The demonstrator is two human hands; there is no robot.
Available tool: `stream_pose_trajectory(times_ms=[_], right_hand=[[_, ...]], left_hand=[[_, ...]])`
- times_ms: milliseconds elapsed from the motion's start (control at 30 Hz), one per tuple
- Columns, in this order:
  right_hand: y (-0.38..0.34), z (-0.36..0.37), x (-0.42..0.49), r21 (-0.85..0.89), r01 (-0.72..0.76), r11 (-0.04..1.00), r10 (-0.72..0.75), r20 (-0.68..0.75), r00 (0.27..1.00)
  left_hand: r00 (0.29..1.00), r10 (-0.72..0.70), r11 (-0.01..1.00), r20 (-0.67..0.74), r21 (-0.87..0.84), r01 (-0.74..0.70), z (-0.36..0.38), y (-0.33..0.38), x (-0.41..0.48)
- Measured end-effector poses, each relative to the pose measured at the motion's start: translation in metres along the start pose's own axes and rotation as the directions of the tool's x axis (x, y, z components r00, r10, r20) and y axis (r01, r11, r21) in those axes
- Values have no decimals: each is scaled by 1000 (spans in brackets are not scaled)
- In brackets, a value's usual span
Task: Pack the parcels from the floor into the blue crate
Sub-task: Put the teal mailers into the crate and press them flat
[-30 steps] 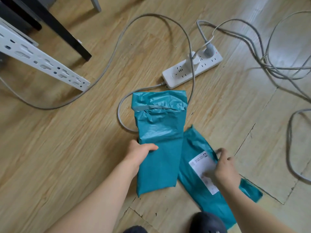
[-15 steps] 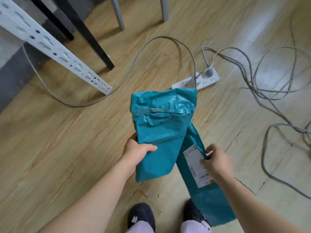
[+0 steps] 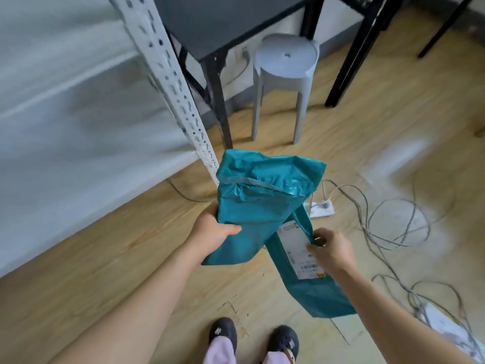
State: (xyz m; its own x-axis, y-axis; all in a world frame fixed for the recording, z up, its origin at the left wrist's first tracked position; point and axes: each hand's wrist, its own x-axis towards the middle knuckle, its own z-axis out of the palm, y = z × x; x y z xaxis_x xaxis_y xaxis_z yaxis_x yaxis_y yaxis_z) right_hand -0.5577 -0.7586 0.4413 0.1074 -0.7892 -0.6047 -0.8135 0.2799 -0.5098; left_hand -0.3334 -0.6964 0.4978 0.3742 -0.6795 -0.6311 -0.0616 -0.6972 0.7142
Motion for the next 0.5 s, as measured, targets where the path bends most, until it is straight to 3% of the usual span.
stream_pose_trajectory(times_ms=[233, 500], right_hand=[[-95, -32, -105, -35, 210, 977, -207, 74, 975], [-161, -7, -229, -82, 421, 903, -395, 224, 891]], left_hand=[[977, 130, 991, -169, -3, -133, -87, 42, -135], [887, 198, 970, -417, -46, -238, -166, 3, -289]])
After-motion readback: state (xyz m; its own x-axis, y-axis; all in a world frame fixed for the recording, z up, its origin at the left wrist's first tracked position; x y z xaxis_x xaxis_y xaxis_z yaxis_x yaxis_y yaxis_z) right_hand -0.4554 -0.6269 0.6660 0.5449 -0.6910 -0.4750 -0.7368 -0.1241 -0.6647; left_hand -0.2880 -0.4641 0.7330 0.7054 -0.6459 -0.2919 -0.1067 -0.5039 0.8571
